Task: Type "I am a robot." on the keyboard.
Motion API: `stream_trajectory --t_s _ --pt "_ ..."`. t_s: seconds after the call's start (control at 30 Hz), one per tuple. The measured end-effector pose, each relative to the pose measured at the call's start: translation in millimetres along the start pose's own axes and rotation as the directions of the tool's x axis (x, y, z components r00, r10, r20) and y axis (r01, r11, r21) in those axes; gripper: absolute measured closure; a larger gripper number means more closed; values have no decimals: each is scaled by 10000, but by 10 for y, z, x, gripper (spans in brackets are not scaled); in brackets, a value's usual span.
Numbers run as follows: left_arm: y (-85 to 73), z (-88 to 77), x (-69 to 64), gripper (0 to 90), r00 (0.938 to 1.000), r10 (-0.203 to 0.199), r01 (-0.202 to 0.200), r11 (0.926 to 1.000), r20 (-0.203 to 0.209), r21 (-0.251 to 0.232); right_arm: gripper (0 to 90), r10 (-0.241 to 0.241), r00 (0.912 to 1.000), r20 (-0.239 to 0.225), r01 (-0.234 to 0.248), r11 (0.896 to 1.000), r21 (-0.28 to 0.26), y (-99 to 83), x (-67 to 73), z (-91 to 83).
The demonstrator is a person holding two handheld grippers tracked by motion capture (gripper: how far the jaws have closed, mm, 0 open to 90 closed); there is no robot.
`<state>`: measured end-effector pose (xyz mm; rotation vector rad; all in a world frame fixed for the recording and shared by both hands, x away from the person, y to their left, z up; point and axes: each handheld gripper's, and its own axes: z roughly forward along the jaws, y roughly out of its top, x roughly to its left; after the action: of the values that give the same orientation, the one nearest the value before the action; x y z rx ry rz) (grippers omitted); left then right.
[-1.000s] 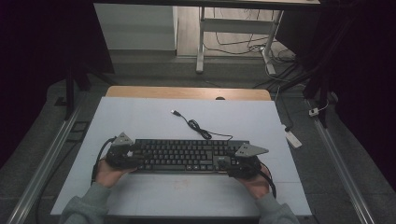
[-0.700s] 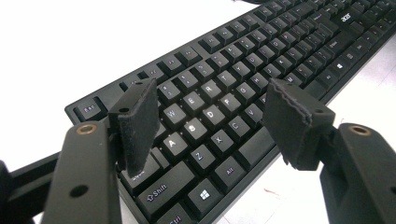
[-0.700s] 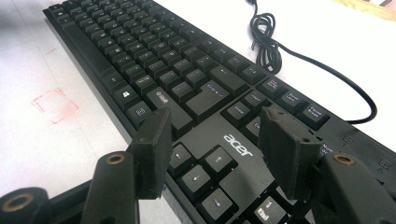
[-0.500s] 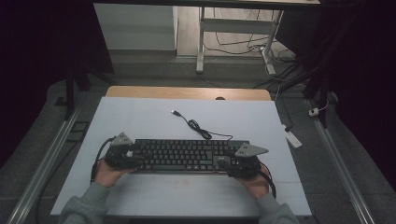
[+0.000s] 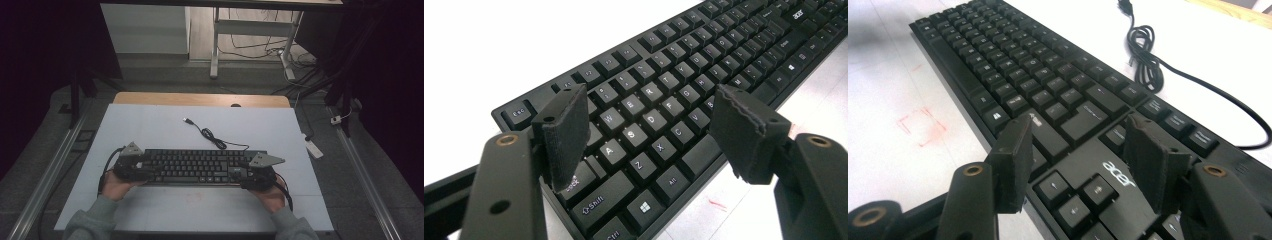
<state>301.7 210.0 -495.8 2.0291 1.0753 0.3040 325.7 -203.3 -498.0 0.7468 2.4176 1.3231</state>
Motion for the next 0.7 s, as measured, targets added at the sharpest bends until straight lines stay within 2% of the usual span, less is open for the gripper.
stream_trajectory --t_s 0.17,0.23,0.57,0.7 --pt "-1 15 -5 317 10000 0 0 10000 -6 70 522 -64 10000 -53 64 10000 -21 42 28 45" --pt "-3 19 -6 317 10000 -2 2 10000 -4 88 561 -98 9996 -254 97 9999 -44 59 42 64" --pt "-1 38 -14 316 10000 58 -58 9998 -19 202 851 -472 9965 -683 480 9988 97 134 138 166" --pt "-3 44 -23 316 10000 95 -94 9997 -26 224 898 -599 9946 -843 616 9979 183 182 196 239"
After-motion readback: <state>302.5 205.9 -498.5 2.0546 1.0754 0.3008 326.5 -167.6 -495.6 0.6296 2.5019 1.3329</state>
